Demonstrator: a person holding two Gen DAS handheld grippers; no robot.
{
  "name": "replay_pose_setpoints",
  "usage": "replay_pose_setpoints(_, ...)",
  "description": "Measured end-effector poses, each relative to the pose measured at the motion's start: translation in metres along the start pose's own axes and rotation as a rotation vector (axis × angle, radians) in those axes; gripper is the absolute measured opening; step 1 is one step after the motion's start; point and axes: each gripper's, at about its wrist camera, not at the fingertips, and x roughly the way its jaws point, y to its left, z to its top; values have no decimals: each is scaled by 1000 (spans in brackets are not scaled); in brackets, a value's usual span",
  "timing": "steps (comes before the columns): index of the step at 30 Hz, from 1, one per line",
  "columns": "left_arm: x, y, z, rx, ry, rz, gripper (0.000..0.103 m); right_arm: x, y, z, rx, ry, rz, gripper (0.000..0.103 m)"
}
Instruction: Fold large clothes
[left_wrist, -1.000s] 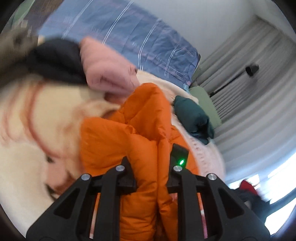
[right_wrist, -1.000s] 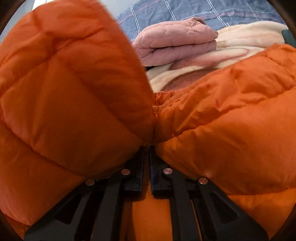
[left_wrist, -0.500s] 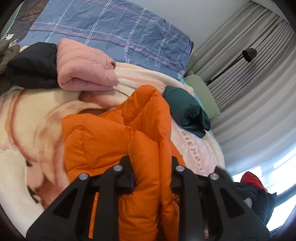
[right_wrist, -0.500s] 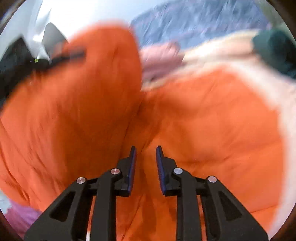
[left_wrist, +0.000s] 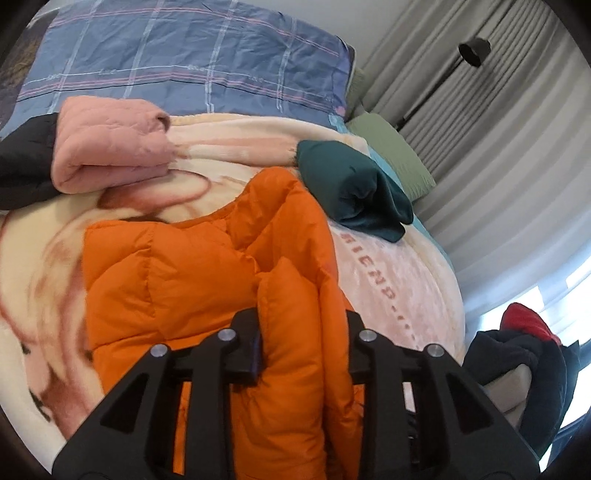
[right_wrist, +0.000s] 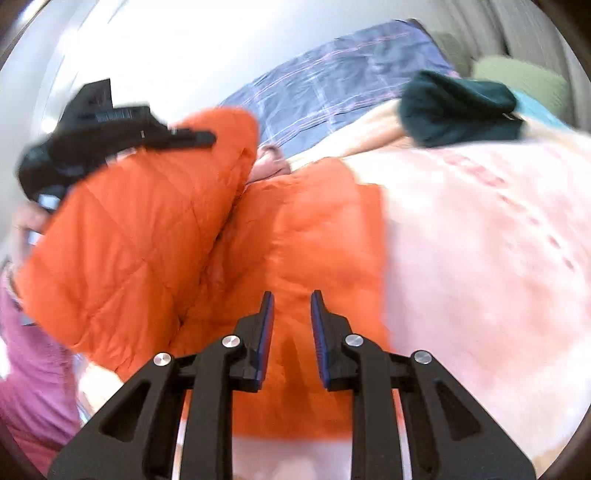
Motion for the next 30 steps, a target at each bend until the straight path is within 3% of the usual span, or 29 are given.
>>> replay_pose_setpoints(3, 20, -12, -1, -12, 31, 3, 38, 5, -14, -6, 63, 25, -14, 23)
replay_pose_setpoints(6, 46, -33, 0, 40, 34, 47, 43, -16, -2, -10, 6, -36, 13, 24)
replay_pose_setpoints(9, 71, -46, 0, 70, 48, 70, 43, -33, 34, -9, -58, -97, 96, 42)
replay_pose_setpoints(13, 90, -54, 0, 84, 79, 25, 43, -48, 39, -11, -113, -137, 150, 68)
replay_pose_setpoints(17, 95, -56, -4, 96, 93, -13, 44, -48, 48, -11, -86, -98, 198, 68)
replay_pose_setpoints(21, 93, -53, -5, 100, 93, -52, 45, -33, 60, -17, -36, -12, 185, 68)
replay_pose_setpoints(23, 92, -52, -5, 103, 94, -80, 46, -26, 59, -17, 32, 21, 207, 61)
replay_pose_setpoints(24, 92, -53, -5, 105, 94, -90, 46, -27, 58, -17, 50, 8, 203, 26)
replay_pose_setpoints(25, 92, -54, -6, 109, 96, -105, 47, -29, 56, -14, 65, -5, 186, 16)
replay_pose_setpoints(30, 68, -57, -2, 182, 60, -126, 47, -71, 43, -14, 60, -120, 76, 9)
